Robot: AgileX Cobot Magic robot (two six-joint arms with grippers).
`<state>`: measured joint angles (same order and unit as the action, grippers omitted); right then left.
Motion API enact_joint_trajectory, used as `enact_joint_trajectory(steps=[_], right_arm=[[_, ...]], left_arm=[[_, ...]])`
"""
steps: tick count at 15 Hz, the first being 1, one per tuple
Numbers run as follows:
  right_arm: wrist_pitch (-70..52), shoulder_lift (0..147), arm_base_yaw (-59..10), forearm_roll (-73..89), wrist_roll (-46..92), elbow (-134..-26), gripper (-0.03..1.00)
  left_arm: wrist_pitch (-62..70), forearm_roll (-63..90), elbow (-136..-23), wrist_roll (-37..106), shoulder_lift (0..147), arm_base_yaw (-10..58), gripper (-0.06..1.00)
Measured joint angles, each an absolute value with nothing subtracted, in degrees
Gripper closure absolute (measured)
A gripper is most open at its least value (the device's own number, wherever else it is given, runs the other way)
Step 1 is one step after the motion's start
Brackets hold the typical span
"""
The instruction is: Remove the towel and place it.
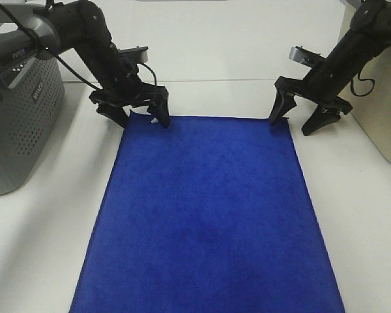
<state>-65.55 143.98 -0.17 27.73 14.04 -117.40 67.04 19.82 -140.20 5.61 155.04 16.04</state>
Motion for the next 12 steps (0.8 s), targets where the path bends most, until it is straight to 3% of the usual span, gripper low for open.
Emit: enact_joint_trajectory(steps=[5, 9, 12], right_arm=[[-62.28, 144.79, -5.9, 28.19, 14.67, -117.91, 0.18], [-61.48, 144.96, -6.47, 27.73, 14.67, -117.91, 0.29], [-61.08, 145.3, -6.47, 25.78, 14.67, -117.91, 0.54]], left_arm=[[63.94, 22.17, -140.2, 5.96, 155.33, 19.31, 0.01], [63.77, 23.55, -140.2, 6.07, 155.5, 19.6, 0.01], [63.77, 23.61, -140.2, 6.25, 155.5, 19.6, 0.03]])
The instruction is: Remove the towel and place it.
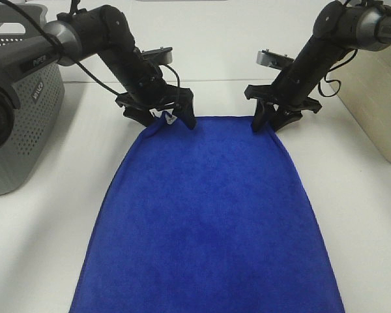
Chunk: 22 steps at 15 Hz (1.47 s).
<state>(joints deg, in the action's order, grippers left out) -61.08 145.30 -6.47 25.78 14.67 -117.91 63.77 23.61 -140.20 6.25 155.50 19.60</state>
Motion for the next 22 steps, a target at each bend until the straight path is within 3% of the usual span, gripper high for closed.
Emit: enact_joint_trajectory(steps=[2, 7, 9, 12, 13, 16, 22], right_arm=[[-61.08, 145.42, -6.47, 25.73, 14.67, -117.91, 0.65], [-60.96, 145.42, -6.47, 25.73, 14.61, -117.91, 0.68], [-60.96, 145.42, -6.47, 25.73, 14.61, -117.91, 0.68], [-60.96, 145.42, -6.47, 25.61, 14.61, -117.91, 0.74], [-60.96, 145.53, -6.47, 25.61, 14.61, -117.91, 0.78], [-60.96, 145.59, -6.47, 25.61, 14.95, -117.91, 0.95], [-61.02, 145.53, -6.47, 24.98, 15.64, -117.91, 0.95]], left_arm=[[63.66, 23.72, -140.2, 6.36, 155.5, 19.6, 0.04], [63.71, 23.03, -140.2, 7.05, 155.5, 19.6, 0.09], [63.6, 22.4, -140.2, 6.53, 155.67, 19.6, 0.32], [63.6, 22.52, -140.15, 6.07, 156.36, 19.6, 0.84], [63.6, 22.52, -140.09, 6.07, 156.36, 19.6, 0.91], [63.37, 22.06, -139.97, 6.02, 156.36, 19.65, 0.91], [63.2, 20.57, -139.97, 6.53, 156.3, 19.94, 0.91]])
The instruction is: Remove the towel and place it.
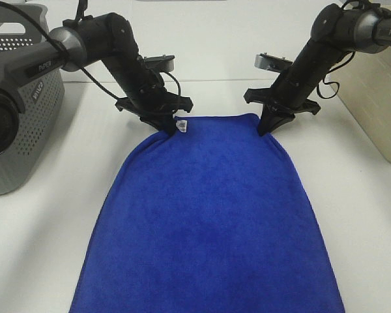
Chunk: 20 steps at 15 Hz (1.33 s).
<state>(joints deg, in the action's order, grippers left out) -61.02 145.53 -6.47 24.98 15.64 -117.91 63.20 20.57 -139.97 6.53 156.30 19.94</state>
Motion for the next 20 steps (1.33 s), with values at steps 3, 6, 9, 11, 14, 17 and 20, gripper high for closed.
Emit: enact_joint_trajectory(steps=[3, 6, 9, 11, 14, 17, 20], right_arm=[[-61.48, 145.88, -6.53, 22.29, 16.56, -120.66, 0.95], [-61.19, 146.62, -6.53, 21.2, 17.65, -126.8, 0.95], [-59.07, 146.62, -6.53, 21.14, 18.96, -132.98, 0.95], [-56.72, 146.62, -6.53, 21.26, 19.42, -134.53, 0.95], [-53.17, 146.62, -6.53, 21.26, 19.65, -134.53, 0.95], [-48.07, 146.62, -6.53, 21.43, 20.11, -134.53, 0.95], [-44.4, 146.62, -6.53, 22.63, 21.08, -134.53, 0.95]], left_arm=[[63.25, 16.27, -142.72, 6.65, 156.76, 20.05, 0.91], [62.57, 11.06, -146.73, 6.65, 157.79, 20.05, 0.91], [58.61, 7.56, -149.14, 6.65, 157.85, 20.05, 0.91], [55.23, 5.39, -149.2, 6.65, 157.85, 20.05, 0.91], [48.87, 3.38, -149.2, 6.65, 157.85, 20.05, 0.91], [41.31, 2.69, -149.2, 6.76, 157.85, 19.14, 0.91], [37.53, 1.2, -149.2, 6.88, 157.85, 18.39, 0.91]])
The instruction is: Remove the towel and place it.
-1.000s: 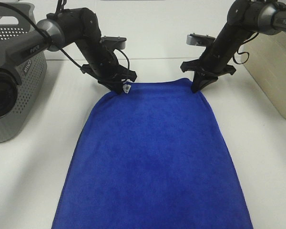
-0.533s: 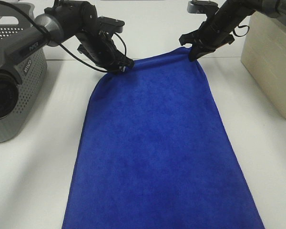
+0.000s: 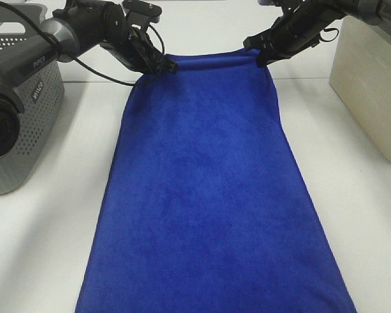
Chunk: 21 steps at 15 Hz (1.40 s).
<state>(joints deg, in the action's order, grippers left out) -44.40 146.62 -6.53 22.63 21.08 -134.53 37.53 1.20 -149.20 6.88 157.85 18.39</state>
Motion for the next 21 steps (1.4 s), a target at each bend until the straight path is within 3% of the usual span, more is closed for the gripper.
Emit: enact_joint_trajectory(steps=[21], right_arm=[[-32.14, 154.01, -6.53, 24.92, 23.09, -134.53, 0.95]], left_arm=[[19.94, -2.98, -149.2, 9.28, 163.92, 18.28, 0.92]])
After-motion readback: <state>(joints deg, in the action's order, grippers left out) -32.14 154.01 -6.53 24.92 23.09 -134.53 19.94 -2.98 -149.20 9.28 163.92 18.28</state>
